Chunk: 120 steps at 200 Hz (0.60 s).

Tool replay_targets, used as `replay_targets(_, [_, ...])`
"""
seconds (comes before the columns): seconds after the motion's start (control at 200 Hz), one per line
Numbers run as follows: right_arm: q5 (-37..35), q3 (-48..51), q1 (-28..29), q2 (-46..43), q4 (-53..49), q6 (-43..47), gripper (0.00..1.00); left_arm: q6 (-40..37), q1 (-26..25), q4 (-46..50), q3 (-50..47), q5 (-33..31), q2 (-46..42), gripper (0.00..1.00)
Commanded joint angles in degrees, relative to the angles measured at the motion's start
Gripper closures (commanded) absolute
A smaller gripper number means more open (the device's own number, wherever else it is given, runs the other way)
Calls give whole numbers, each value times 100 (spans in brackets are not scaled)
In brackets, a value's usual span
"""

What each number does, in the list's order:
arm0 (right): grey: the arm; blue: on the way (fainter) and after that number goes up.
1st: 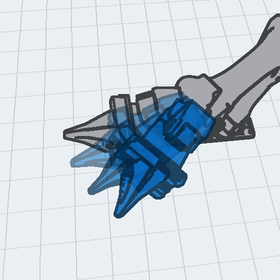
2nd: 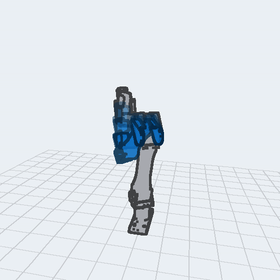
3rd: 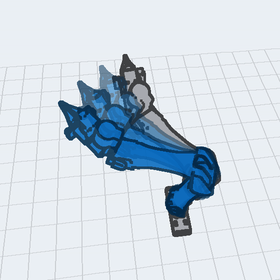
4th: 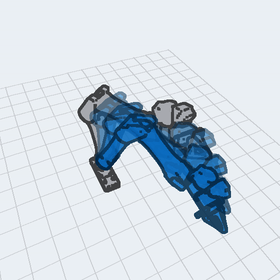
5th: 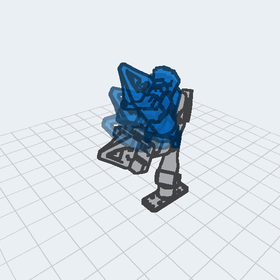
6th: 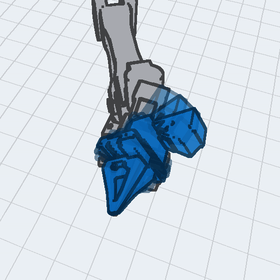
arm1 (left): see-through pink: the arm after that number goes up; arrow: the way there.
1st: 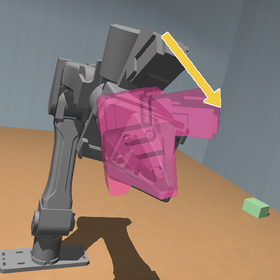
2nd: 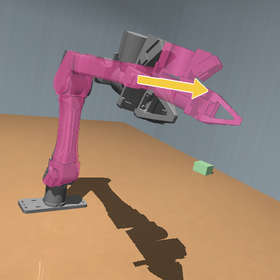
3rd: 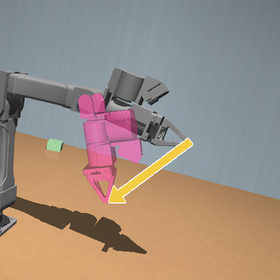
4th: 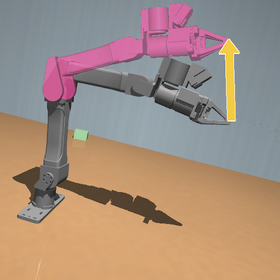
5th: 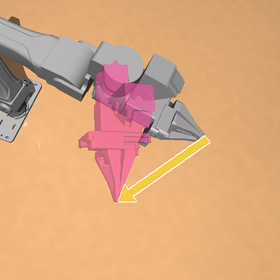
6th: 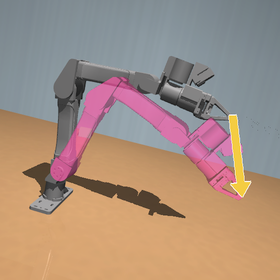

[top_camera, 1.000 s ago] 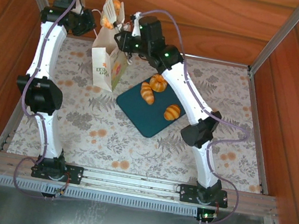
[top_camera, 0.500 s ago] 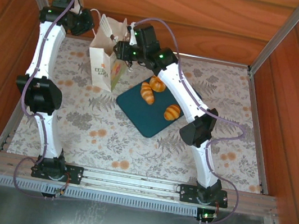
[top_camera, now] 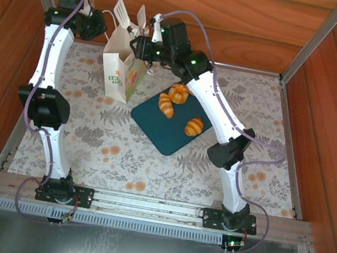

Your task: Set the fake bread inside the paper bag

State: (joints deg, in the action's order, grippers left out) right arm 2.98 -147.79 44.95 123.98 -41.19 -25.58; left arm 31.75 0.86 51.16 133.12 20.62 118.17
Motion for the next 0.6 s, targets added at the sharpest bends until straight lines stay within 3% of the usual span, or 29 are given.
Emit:
replay_targets(0.0, [-151, 68, -62, -859, 214, 23, 44, -36, 55, -9, -40, 91, -145, 100])
replay_targets(0.3, [-997, 2734, -161, -2753, 79, -55, 45, -55, 63, -19, -49, 108, -172, 100])
replay_targets(0.595, [-913, 5245, -259, -4016, 176, -212, 46, -54, 69, -33, -5, 133, -136, 100])
